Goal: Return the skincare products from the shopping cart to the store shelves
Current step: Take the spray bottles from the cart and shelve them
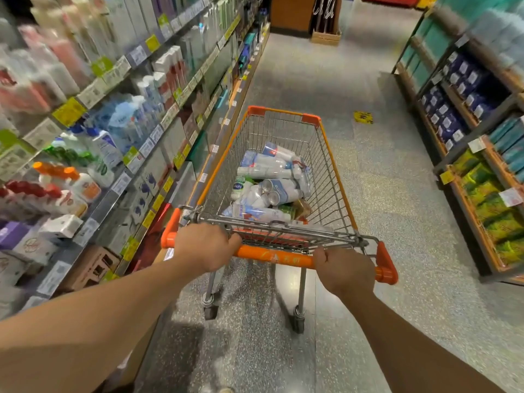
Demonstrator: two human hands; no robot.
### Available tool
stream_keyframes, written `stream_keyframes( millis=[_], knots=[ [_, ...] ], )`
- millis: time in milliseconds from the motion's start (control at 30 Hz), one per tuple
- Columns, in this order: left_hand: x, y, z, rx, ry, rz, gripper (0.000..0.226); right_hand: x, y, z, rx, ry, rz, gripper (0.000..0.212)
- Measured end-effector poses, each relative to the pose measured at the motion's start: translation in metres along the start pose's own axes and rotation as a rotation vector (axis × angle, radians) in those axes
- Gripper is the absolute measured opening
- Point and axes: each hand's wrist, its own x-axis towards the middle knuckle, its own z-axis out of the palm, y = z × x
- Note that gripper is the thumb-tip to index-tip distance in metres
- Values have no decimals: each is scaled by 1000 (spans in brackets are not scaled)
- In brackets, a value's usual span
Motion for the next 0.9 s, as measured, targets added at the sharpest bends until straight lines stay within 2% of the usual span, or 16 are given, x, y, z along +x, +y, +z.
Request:
stream_keyframes(
  millis=[300, 433, 533, 633, 733, 900],
  knots=[
    [50, -2, -7, 15, -3, -9, 63, 55, -1, 0, 9, 38, -12, 62],
    [69, -2, -7, 24, -8, -49, 70, 78, 7, -1, -69, 60, -144, 54],
    [76, -3, -10, 16, -12, -67, 67, 95, 9, -2, -80, -30, -226, 47],
    [84, 2, -14, -9, -16, -101, 65, 111, 13, -8, 15, -93, -204, 58],
    [90, 5, -15, -49, -33, -147, 64, 120, 16, -20, 152, -214, -167, 59],
    [96, 7, -23, -140, -81, -192, 42, 133, 21, -27, 170, -301, -218, 61]
  ],
)
